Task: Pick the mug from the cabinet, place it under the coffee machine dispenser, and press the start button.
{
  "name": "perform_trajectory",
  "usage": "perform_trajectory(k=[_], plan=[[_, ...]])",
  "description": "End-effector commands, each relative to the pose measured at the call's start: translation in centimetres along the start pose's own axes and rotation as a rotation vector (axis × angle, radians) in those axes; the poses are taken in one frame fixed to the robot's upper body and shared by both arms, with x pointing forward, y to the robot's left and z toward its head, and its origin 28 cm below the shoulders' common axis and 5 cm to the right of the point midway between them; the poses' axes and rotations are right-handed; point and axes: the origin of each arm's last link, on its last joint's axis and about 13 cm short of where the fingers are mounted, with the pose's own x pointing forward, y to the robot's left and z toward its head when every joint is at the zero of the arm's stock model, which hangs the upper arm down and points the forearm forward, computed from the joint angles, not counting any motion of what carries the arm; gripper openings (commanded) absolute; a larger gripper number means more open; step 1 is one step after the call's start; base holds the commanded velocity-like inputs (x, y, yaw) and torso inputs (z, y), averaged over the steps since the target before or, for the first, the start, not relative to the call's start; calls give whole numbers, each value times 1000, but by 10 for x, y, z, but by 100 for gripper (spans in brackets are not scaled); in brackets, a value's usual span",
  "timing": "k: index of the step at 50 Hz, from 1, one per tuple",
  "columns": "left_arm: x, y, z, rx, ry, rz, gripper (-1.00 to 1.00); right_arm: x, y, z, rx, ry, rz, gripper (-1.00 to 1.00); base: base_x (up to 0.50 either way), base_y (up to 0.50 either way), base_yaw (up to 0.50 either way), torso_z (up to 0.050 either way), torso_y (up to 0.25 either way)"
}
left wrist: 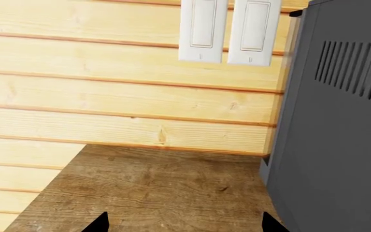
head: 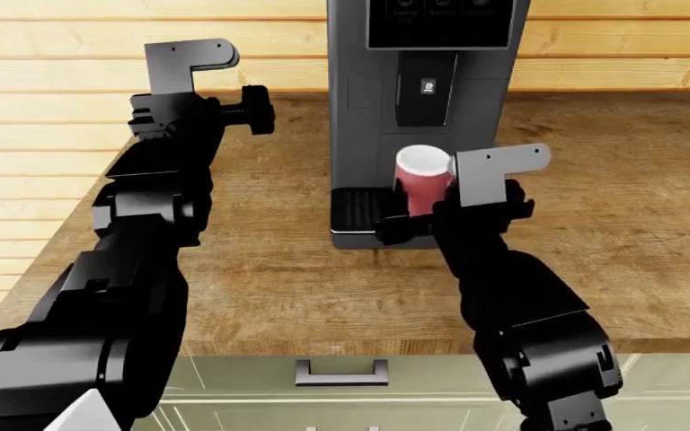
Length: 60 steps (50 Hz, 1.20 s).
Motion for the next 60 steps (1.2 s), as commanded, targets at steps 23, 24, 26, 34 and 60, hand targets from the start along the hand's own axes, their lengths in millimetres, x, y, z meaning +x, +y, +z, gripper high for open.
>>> perform_trajectory(k=[23,24,26,34,60], plan=[[0,0,0,-3,-1,1,100,-34,-1,30,20,-100,16,100,0,0,0,0,0],[0,0,0,-3,-1,1,100,-35,-1,30,22,-104,17,100,0,0,0,0,0],[0,0,0,-4,-1,1,100,-36,-1,32,26,-110,21,100,0,0,0,0,0],[0,0,0,-5,-1,0,100,-42,2,39,28,-137,34,-100,0,0,0,0,0],[0,0,0,-1,4,6,100,-43,8,71,27,-210,34,-100,0,0,0,0,0]])
